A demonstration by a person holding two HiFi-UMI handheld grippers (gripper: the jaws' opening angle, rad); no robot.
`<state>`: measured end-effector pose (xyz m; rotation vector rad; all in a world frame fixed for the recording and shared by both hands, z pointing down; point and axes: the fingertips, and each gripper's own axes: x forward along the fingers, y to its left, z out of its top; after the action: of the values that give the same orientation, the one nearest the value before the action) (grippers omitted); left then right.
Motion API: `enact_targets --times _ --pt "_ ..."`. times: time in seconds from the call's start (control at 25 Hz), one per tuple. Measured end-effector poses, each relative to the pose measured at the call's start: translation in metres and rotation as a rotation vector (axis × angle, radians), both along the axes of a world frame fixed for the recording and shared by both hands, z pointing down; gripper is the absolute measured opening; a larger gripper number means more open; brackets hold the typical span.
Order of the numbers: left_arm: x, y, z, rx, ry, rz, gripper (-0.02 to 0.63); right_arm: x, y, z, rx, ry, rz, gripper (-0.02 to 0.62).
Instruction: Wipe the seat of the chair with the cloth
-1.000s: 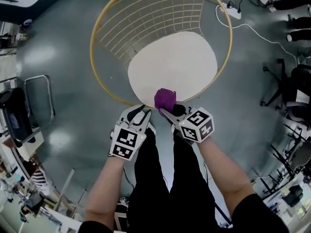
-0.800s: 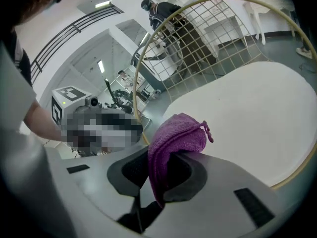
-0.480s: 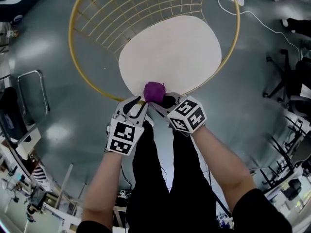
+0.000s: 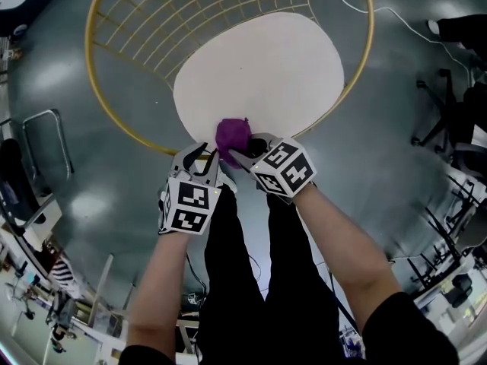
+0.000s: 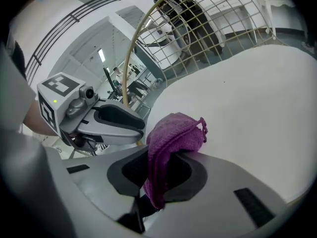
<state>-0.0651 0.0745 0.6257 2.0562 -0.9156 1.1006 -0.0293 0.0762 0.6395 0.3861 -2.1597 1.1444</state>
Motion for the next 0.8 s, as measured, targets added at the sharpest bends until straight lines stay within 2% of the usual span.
enact_targets --times 0.24,0.32,0.6,0.8 --pt "-0.001 0.004 0.012 0.008 -0.155 0.078 0.072 0.005 -0.002 0.004 -0.005 -0.003 0.005 0.072" --pt "0.0 0.005 0.015 0.002 -0.183 0.086 0.067 0.006 -0.003 0.004 -0.005 -0.002 -0.001 0.072" --pt "0.007 0.005 0.021 -0.017 -0.209 0.066 0.048 0.017 -0.009 0.009 -0.008 0.005 0.002 0.072" --pt "0.007 0.005 0.022 -0.036 -0.205 0.048 0.047 0.037 -0.019 0.015 0.001 0.048 -0.005 0.072"
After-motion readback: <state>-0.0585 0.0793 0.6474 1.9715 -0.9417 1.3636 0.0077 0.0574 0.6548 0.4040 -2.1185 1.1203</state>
